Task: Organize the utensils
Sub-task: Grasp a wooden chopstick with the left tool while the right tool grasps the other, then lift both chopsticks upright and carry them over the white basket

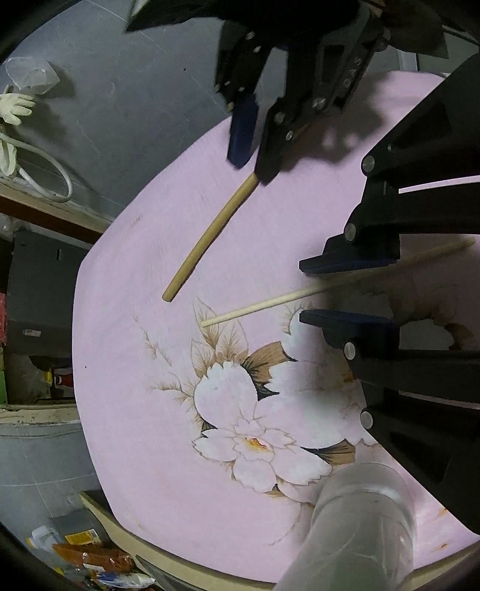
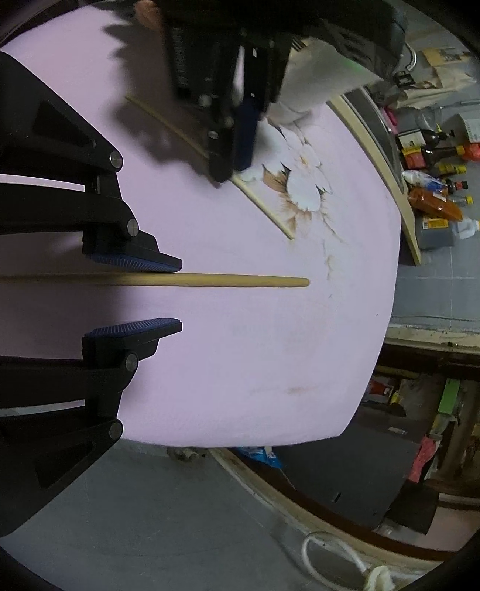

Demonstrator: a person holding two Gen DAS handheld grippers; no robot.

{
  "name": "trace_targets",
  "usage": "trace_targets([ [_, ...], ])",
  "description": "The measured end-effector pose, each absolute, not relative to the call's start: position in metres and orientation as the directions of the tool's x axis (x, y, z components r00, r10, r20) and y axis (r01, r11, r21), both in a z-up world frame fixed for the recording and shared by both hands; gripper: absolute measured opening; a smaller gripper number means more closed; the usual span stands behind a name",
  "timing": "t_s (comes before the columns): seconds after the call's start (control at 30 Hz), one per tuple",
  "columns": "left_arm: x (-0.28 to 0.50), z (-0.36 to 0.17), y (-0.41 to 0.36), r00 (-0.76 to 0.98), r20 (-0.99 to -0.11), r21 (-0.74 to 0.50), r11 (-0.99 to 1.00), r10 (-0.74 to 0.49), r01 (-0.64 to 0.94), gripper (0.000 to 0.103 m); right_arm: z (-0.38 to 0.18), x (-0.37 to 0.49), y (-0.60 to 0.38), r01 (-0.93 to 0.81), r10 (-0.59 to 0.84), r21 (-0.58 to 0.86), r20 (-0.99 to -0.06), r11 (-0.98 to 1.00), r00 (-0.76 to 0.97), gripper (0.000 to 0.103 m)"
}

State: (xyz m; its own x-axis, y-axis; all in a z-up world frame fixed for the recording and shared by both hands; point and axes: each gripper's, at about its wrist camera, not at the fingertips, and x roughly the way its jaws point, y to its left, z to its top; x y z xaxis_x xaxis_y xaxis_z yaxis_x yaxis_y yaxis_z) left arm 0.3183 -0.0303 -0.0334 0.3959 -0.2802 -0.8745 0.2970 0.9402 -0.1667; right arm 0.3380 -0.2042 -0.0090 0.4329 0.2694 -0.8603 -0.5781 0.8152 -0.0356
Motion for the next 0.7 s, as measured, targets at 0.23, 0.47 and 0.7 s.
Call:
trace_targets([
  [0.23, 0.332, -0.035, -0.035, 0.370, -0.885, -0.182, 0.941, -0.284, 0.287, 0.016, -0.015, 0.374, -0.185, -0.575, 0.308, 0.042, -0.874, 0.817, 0.375, 0.022],
  [0.47, 0.338, -0.036, -0.041, 0.365, -0.892, -0.167, 0.945, -0.267, 0.282, 0.004, -0.016, 0.380, -0.181, -0.575, 0.330, 0.089, -0.885, 0.813, 0.330, 0.013],
  [0.7, 0.325, -0.033, -0.036, 0.366, -0.883, -0.199, 0.940, -0.296, 0.278, 0.002, -0.010, 0.363, -0.198, -0.528, 0.440, 0.219, -0.832, 0.820, 0.338, 0.006],
])
